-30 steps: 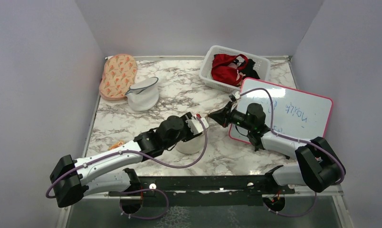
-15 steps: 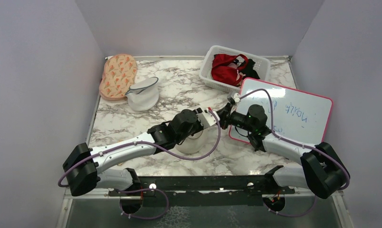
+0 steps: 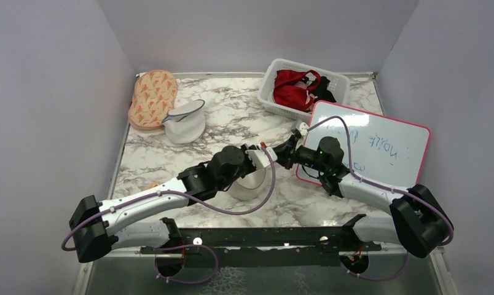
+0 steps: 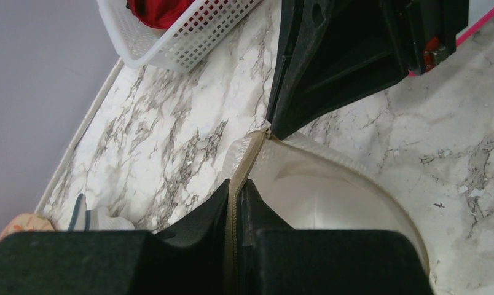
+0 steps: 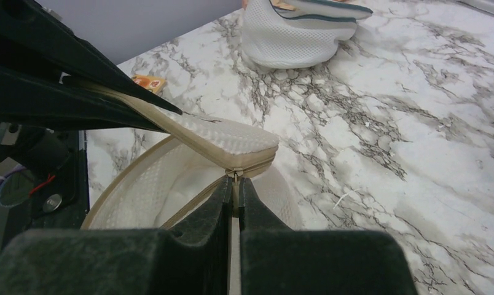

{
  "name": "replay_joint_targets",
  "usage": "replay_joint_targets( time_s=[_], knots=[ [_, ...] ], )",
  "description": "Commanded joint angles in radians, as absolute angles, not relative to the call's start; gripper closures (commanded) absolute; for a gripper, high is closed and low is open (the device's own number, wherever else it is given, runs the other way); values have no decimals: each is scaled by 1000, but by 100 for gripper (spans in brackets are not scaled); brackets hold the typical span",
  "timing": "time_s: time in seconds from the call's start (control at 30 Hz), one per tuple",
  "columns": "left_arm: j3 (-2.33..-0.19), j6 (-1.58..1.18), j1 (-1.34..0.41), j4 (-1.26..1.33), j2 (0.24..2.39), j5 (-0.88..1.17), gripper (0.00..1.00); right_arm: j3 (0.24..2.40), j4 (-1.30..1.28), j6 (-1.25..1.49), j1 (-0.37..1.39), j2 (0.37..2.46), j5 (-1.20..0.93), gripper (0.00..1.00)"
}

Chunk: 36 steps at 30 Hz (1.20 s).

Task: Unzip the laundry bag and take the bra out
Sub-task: Unzip the laundry bag at the center of the board.

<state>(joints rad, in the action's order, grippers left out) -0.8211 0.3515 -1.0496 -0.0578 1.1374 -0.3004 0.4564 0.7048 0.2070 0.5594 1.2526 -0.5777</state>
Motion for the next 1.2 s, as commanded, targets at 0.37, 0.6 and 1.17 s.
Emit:
replay_joint_targets(
  time_s=[0.37, 0.6, 1.17],
  knots=[
    [-715, 398, -1056, -53, 807, -203, 100, 456, 707, 205, 558, 1279, -470, 99],
    [-701, 355, -1056, -79, 859, -239, 91, 449, 737, 174, 558, 1273, -562, 99],
    [-818, 348, -1057, -57, 1138, -356, 46, 448, 743, 184, 561, 1240, -614, 99]
  ],
)
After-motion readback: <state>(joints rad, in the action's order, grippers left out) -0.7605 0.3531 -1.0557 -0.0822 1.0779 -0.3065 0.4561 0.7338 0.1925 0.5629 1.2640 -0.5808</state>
